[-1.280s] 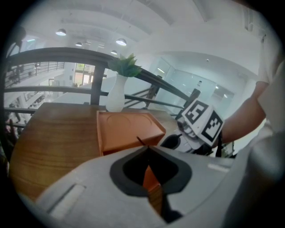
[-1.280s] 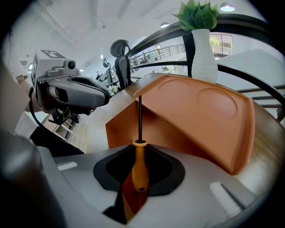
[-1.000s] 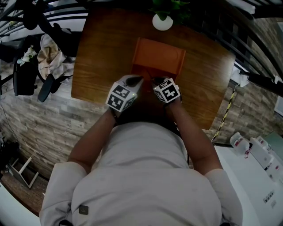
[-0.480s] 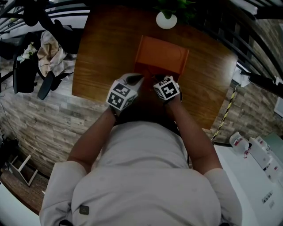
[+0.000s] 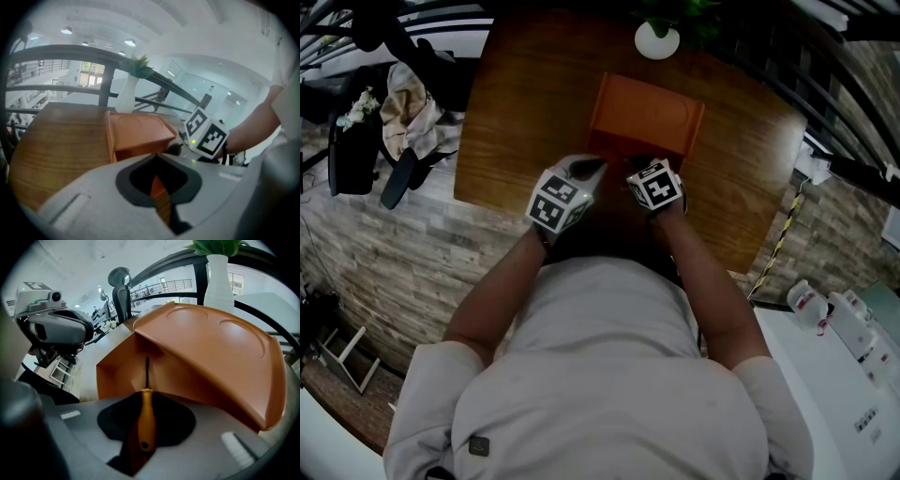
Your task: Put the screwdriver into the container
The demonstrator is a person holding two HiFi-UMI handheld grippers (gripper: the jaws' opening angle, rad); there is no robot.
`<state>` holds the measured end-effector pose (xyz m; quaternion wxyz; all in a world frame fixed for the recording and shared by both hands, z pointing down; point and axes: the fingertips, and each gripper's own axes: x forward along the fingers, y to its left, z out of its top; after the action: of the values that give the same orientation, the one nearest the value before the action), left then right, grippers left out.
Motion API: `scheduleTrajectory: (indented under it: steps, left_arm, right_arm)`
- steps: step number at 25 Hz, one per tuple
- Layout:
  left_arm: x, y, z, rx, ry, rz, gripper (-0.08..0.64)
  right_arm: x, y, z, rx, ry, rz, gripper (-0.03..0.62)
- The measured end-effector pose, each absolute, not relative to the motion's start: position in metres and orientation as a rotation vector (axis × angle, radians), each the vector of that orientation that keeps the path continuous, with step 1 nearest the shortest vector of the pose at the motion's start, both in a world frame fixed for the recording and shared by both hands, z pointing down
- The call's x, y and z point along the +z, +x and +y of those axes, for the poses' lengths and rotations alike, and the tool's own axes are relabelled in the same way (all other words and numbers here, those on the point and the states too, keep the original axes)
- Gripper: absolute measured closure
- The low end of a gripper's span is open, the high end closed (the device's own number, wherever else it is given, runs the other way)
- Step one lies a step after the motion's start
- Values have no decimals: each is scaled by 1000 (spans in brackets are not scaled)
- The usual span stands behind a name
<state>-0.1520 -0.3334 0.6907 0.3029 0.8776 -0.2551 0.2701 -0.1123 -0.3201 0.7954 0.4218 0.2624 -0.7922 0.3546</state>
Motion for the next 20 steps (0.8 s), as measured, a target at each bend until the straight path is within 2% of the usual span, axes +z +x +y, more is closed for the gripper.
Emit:
scheduleTrajectory:
  steps: [15, 20]
  left_arm:
    - [686, -150, -323, 725, 2322, -680, 555]
    - [674, -145, -321, 701, 2343, -680, 555]
  right_arm:
    - [781, -111, -320, 861, 685, -2012, 505]
    - [764, -111, -320, 830, 712, -2054, 540]
